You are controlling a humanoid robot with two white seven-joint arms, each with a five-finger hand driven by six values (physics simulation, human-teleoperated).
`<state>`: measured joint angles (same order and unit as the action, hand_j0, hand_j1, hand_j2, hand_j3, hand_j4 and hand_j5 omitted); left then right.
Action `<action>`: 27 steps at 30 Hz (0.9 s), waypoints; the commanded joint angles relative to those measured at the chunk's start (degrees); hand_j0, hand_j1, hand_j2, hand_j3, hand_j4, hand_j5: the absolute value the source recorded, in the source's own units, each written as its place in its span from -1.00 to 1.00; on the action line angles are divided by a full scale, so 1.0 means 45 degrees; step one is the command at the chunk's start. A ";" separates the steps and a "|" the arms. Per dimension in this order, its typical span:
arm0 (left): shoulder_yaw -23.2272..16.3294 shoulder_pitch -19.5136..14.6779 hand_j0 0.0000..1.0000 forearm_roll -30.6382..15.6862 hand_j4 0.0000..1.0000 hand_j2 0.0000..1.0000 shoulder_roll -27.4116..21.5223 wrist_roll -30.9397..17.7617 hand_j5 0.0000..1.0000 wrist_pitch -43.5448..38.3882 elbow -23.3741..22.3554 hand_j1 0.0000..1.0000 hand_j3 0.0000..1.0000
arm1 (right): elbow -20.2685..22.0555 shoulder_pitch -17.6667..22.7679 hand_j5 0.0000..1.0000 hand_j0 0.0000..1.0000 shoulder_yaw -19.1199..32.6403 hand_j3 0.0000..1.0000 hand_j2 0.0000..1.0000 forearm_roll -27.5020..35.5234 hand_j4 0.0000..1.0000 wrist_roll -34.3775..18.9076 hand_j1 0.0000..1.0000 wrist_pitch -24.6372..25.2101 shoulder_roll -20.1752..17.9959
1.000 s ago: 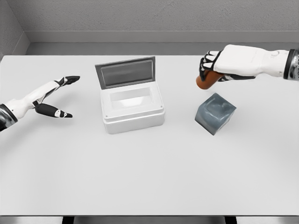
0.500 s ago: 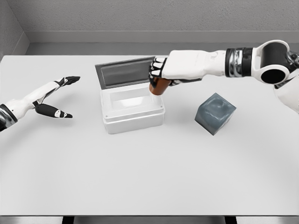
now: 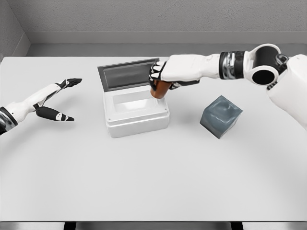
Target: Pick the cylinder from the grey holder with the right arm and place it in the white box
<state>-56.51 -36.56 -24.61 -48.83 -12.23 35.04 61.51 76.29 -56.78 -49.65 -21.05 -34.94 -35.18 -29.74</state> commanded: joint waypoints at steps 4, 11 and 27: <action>0.0020 0.0000 1.00 -0.0078 1.00 1.00 -0.0008 0.0003 1.00 -0.0010 0.0004 1.00 1.00 | -0.0411 -0.0020 -0.82 -0.82 -0.0040 -0.82 -0.82 0.0069 -0.82 -0.0014 -0.82 0.0041 0.0144; 0.0020 0.0020 1.00 -0.0078 1.00 1.00 0.0011 0.0003 1.00 -0.0010 0.0004 1.00 1.00 | -0.0431 -0.0039 -0.82 -0.82 -0.0177 -0.82 -0.82 -0.0127 -0.82 -0.0014 -0.82 0.0041 0.0378; 0.0020 0.0000 1.00 -0.0078 1.00 1.00 -0.0008 0.0003 1.00 -0.0010 -0.0016 1.00 1.00 | -0.0431 -0.0059 1.00 1.00 -0.0177 1.00 1.00 -0.0849 1.00 -0.0014 1.00 0.0041 0.0437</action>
<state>-56.51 -36.56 -24.61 -48.84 -12.23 35.04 61.43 74.33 -57.04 -50.53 -23.52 -35.01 -35.16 -27.90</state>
